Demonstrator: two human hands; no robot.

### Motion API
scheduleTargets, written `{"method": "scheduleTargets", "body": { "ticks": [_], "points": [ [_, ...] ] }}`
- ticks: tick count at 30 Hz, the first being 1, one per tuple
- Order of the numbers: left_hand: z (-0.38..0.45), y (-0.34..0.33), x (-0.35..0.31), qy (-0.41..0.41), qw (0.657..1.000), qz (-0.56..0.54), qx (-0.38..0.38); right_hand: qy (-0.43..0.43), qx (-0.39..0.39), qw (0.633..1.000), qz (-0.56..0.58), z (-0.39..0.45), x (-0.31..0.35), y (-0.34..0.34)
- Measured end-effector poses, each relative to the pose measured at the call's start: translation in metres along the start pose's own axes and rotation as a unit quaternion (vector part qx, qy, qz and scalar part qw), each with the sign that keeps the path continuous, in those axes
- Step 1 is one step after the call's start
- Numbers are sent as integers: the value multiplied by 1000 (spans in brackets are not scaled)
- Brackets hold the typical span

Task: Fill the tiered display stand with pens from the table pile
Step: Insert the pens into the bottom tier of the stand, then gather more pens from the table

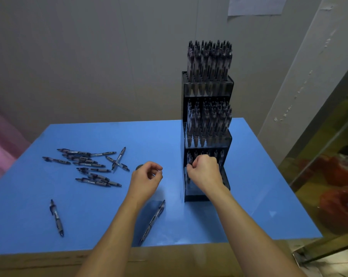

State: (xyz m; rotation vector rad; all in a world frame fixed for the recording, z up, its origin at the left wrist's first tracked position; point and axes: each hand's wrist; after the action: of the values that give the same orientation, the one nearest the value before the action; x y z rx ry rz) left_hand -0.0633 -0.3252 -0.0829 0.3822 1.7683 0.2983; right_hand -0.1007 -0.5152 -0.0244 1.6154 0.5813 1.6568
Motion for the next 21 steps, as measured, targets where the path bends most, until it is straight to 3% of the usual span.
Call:
{"method": "scheduleTargets", "body": {
  "ticks": [3,7,12,18,21],
  "points": [
    [-1,0,1,1,1000,11,-2,4,11,999,-34,0,-2,2],
    [-5,6,3,1,999,33,-21,2,86,992,-97,-1,0,2],
    [-7,30,15,39,988,99,-113,129,167,971,-115,-1,33,-12],
    [-14,79,40,207,929,216,-218,299,234,914,-146,11,65,-46],
    [-21,92,51,292,902,194,-250,335,262,889,-167,17,74,-64]
  ]
}}
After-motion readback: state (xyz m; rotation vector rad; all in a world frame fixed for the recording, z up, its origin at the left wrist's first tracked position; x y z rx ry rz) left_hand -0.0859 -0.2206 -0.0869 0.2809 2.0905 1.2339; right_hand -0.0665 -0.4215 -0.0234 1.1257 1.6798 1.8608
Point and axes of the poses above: each hand's wrist, its own z-axis towards the middle knuckle, its own y-axis out of the back of the hand, x = y × z, and after that the axes turned 15 degrees about y, right-handed
